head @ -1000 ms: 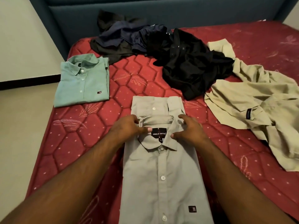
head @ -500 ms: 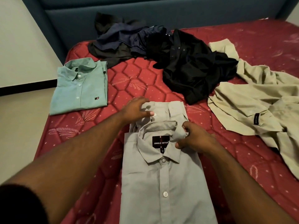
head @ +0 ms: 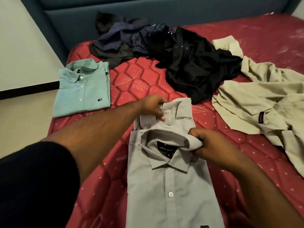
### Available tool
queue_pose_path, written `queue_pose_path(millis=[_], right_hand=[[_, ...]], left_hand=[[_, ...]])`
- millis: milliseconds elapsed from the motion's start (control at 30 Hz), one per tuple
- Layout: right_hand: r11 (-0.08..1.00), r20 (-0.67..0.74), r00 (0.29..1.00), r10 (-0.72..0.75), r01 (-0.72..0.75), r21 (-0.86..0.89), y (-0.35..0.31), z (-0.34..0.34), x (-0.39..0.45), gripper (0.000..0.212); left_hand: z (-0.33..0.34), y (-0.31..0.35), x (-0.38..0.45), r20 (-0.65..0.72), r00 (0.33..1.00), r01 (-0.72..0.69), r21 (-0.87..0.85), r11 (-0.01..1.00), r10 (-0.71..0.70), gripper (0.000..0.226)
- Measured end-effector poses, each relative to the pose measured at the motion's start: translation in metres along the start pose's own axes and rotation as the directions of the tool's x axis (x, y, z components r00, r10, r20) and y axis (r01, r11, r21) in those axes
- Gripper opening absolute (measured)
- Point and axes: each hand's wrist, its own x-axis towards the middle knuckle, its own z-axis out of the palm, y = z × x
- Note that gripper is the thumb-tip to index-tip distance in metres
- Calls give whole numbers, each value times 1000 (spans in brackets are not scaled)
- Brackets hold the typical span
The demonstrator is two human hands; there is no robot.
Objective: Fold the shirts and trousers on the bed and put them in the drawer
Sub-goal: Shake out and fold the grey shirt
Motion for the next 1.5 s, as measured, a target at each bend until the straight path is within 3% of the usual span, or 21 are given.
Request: queue_pose_path(millis=[100, 167, 267, 333, 367, 433, 467, 500, 567, 633, 767, 867, 900, 967, 1000, 1067, 1133, 1200, 1300, 1433, 1500], right_hand=[[964, -19, 973, -228, 223, -147, -14, -5, -30, 37], [920, -23, 938, -345, 333, -204, -25, -4, -60, 37], [889, -49, 905, -422, 402, -220, -34, -6, -96, 41], [891, -73, 902, -426, 404, -207, -43, -9, -109, 39], [896, -77, 905, -419, 398, -196, -49, -11, -115, 37], [904, -75, 909, -411, 395, -165, -60, -19, -122, 34], [902, -81, 904, -419, 404, -155, -69, -25, -128, 33], [901, -79, 901, -426, 414, -131, -74, -30, -133, 31], [887, -37, 888, -458, 454, -88, -89, -38, -145, 20], [882, 14, 883, -469, 469, -48, -99, -39, -154, 18], [875, -38, 878, -478, 471, -117, -94, -35, -152, 41], [881, -62, 882, -467, 458, -115, -89, -32, -151, 45], [877, -52, 879, -474, 466, -115, -88, -30, -152, 44], [873, -47, 873, -485, 480, -87, -88, -29, -154, 43], [872, -49, 872, -487, 483, -75, -88, -29, -155, 41], [872, -47, 872, -488, 484, -65, -89, -28, -154, 35], [871, -36, 871, -489, 487, -55, -90, -28, -154, 38], [870, -19, 870, -493, 492, -26, -91, -28, -156, 40], [882, -14, 883, -470, 470, 31, -89, -35, -164, 19], [924, -39, 924, -380, 381, 37, -83, -47, -167, 16], [937, -36, 940, -340, 341, 72, -88, -53, -161, 27]], left_hand=[[7, 17, -38, -197, 901, -311, 327, 892, 386, 26], [19, 22, -68, -172, 828, -447, 373, 813, 534, 29], [43, 37, -104, 155, 910, -409, 185, 894, 384, 33], [47, 52, -122, 328, 929, -175, -25, 984, 173, 30], [45, 59, -130, 326, 938, -49, -196, 979, 113, 27], [39, 59, -139, 221, 975, 168, -618, 768, -36, 33], [36, 58, -145, 166, 981, 189, -751, 632, -96, 38], [37, 57, -150, 119, 984, 174, -796, 580, -132, 41], [37, 65, -164, -23, 991, 76, -710, 700, -131, 40], [31, 81, -179, -60, 998, -35, -605, 796, -2, 53], [18, 98, -221, 208, 944, -127, -490, 862, 257, 103], [27, 97, -253, 316, 928, -58, -405, 912, 199, 88], [34, 94, -262, 270, 949, -88, -275, 957, 165, 80], [43, 88, -274, 20, 996, -80, -66, 995, 82, 58], [47, 88, -278, -107, 994, -9, -108, 994, -2, 53], [54, 90, -284, -170, 959, 107, -524, 845, -227, 59], [71, 94, -283, -70, 969, 84, -811, 579, -238, 47], [87, 102, -284, -125, 959, 31, -846, 533, -255, 33], [91, 122, -295, -234, 944, -78, -843, 532, -232, 32], [69, 138, -298, -178, 984, -153, -823, 548, 8, 79], [57, 137, -286, -173, 983, -182, -827, 531, 67, 84]])
